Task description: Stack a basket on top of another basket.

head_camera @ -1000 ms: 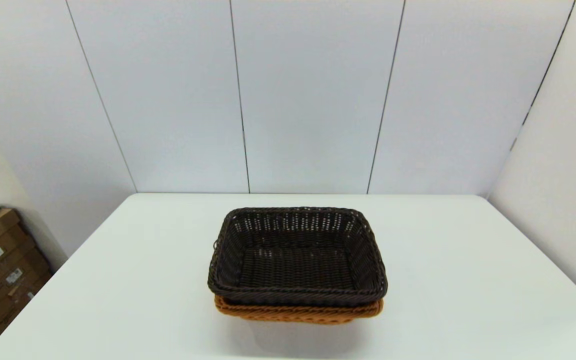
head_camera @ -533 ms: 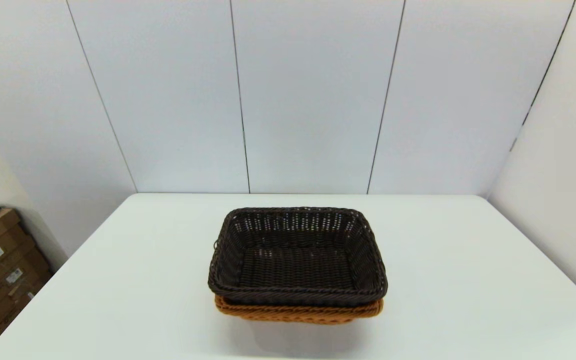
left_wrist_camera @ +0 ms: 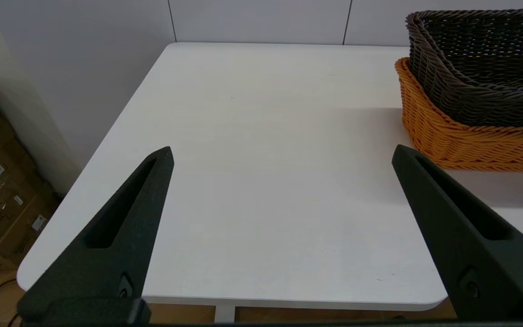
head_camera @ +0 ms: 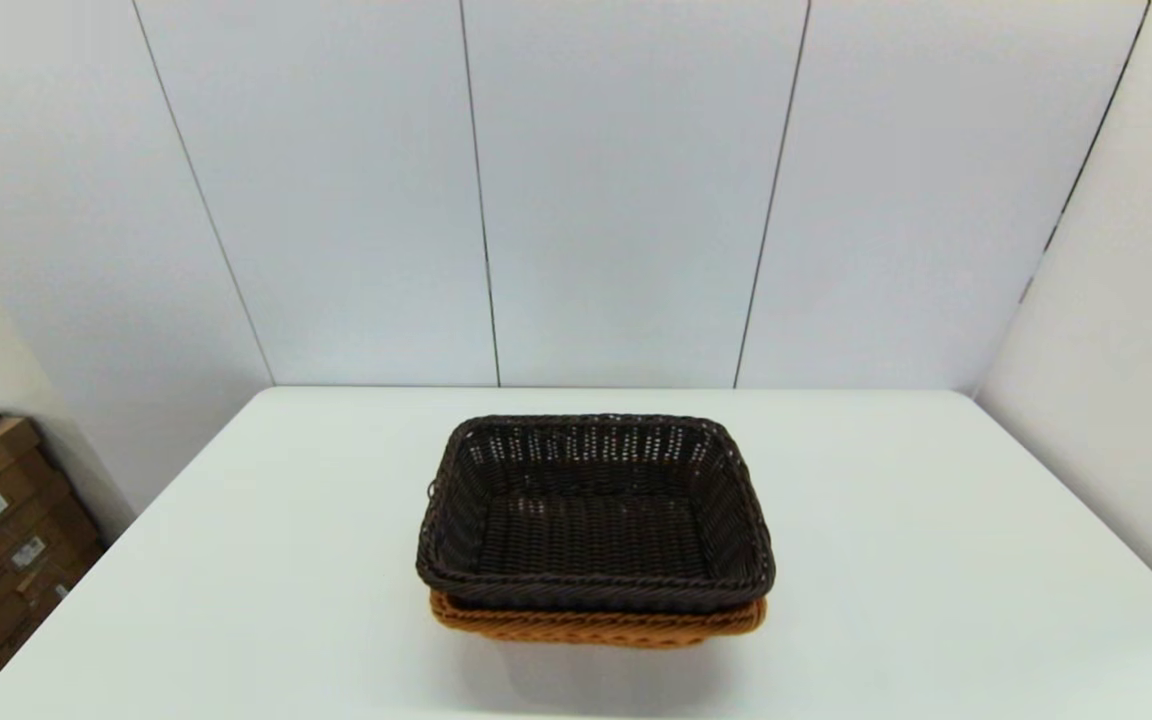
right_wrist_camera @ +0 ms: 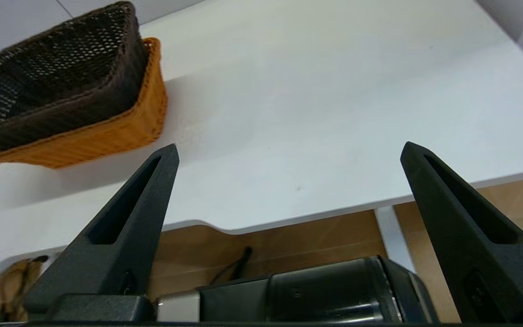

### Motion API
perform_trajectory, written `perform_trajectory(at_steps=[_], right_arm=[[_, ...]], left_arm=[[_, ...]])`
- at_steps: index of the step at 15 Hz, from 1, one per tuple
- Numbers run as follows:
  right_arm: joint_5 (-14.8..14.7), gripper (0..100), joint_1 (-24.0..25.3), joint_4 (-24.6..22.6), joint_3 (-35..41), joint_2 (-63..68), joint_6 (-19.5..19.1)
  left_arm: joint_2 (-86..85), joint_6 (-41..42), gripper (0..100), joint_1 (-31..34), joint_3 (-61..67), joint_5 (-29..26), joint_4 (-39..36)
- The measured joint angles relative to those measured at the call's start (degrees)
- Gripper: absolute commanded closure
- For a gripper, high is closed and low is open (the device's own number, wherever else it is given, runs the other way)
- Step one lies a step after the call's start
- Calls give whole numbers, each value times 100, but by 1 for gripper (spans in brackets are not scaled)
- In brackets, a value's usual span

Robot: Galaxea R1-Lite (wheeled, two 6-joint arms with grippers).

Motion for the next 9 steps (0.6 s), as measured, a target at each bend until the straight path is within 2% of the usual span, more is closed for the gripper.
perform_trajectory(at_steps=[3,6,9], right_arm=[[-41,0,-6,-461,540,-99,-422],[-227,0,-11,-1679,1204,-111,-1101],[-308,0,-11,-2470,1768,-112,-1805]], left_arm=[[0,0,0,0,0,1,-2],[0,0,0,0,0,0,-2],[0,2,0,0,0,-2,0]])
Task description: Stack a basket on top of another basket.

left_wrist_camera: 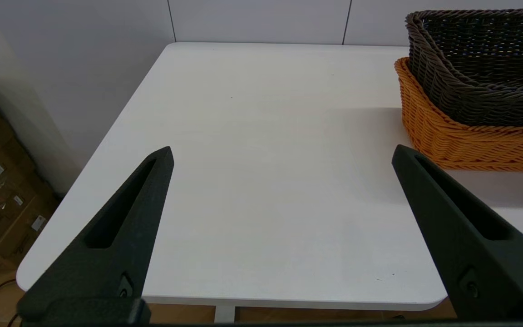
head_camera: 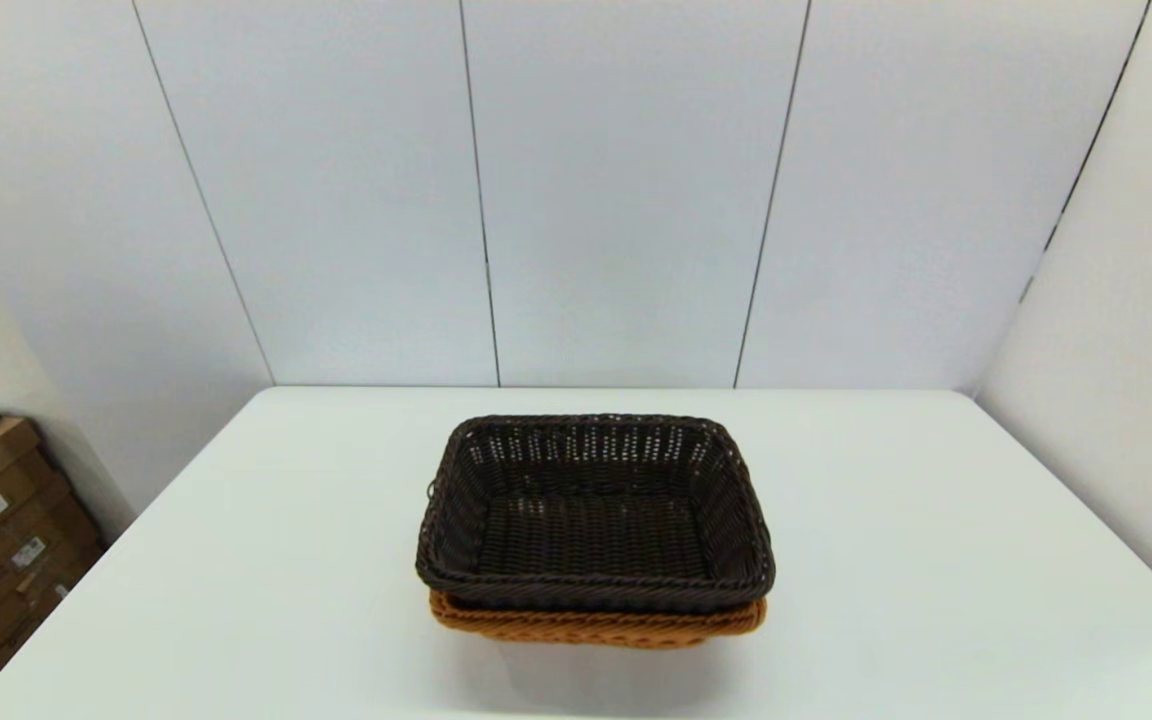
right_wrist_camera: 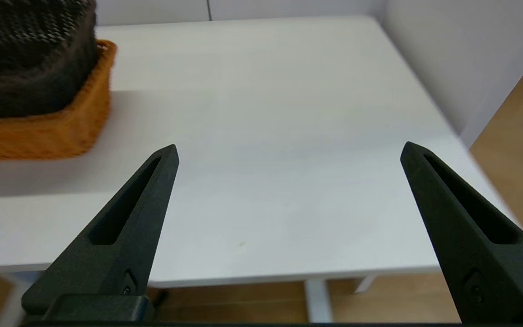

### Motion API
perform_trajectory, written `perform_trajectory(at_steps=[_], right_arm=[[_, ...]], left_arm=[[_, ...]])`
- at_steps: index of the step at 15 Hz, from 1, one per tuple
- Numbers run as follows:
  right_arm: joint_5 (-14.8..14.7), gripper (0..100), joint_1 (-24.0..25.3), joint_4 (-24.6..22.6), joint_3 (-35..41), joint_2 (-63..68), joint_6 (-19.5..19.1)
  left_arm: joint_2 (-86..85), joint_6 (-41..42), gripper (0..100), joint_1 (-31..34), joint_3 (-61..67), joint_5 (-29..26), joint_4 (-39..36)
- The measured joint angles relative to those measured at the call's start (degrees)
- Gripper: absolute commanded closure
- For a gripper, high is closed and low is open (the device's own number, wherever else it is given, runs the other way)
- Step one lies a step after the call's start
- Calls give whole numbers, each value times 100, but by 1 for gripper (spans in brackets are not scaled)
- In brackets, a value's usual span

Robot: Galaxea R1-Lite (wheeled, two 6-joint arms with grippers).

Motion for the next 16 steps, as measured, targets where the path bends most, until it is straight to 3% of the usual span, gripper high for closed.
perform_trajectory(at_steps=[2,4,5,8,16], right_arm=[[-9,0,0,-800,457,0,-402],[118,0,0,-1723,846,0,-783],[230,0,0,-1960,945,0,-835],[657,0,5,-2018,1161,0,-809],[692,0,9,-1987,1223,1,-603]], left_arm=[[0,-2,0,0,0,2,0],[0,-2,0,0,0,2,0],[0,0,0,0,0,2,0],[0,-2,0,0,0,2,0],[0,-2,0,0,0,2,0]])
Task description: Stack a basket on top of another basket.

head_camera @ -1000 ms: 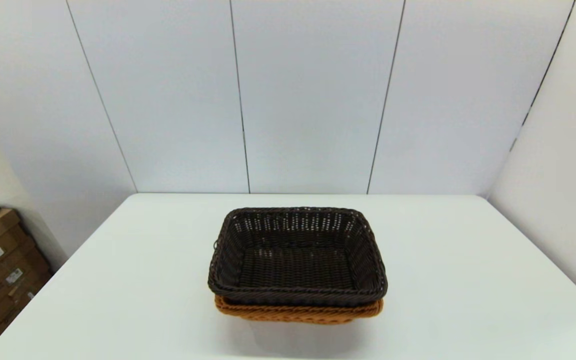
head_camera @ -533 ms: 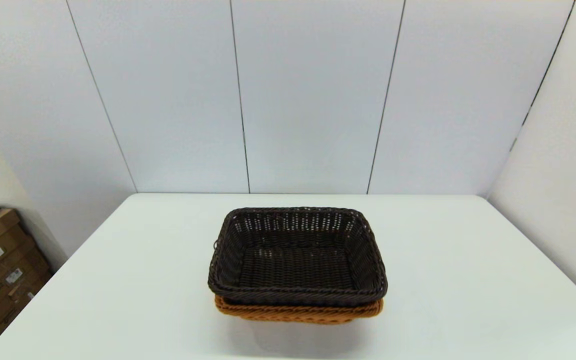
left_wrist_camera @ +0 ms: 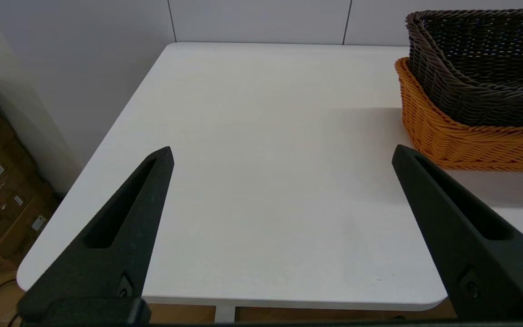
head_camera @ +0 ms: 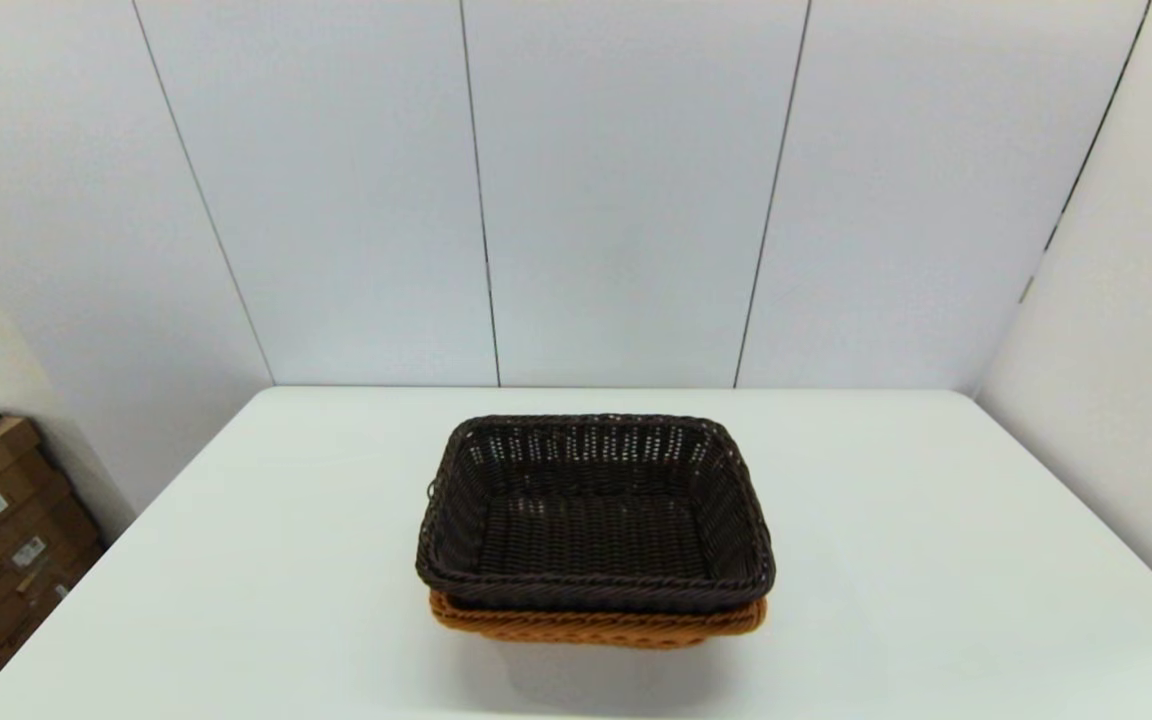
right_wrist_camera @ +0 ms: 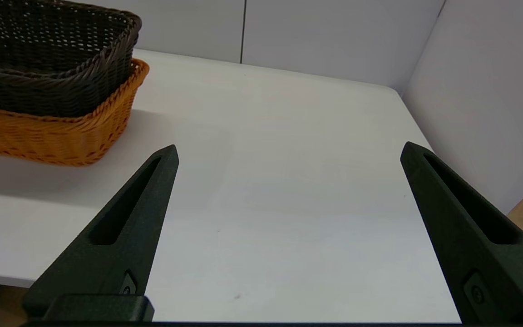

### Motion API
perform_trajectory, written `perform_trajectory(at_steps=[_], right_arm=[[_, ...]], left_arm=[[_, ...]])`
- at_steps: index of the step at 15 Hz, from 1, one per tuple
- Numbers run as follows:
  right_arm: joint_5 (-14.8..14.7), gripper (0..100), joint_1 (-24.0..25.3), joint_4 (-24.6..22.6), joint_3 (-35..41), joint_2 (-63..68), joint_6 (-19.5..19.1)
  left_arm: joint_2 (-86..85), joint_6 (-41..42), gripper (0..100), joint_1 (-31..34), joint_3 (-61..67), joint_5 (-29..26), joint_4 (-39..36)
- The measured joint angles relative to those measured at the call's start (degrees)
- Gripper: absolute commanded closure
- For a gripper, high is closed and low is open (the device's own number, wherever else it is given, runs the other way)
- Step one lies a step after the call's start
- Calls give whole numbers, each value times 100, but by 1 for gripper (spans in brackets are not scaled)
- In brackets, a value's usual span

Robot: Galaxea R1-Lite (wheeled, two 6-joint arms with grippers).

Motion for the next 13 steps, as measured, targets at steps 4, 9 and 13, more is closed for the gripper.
perform_trajectory(at_steps=[4,9,13], right_arm=[[-5,0,-2,-5,0,0,28],[-5,0,-2,-5,0,0,39],[-2,0,-2,0,0,2,127]], left_arm=[[0,-1,0,0,0,0,-2],[0,0,0,0,0,0,-2],[0,0,0,0,0,0,-2]])
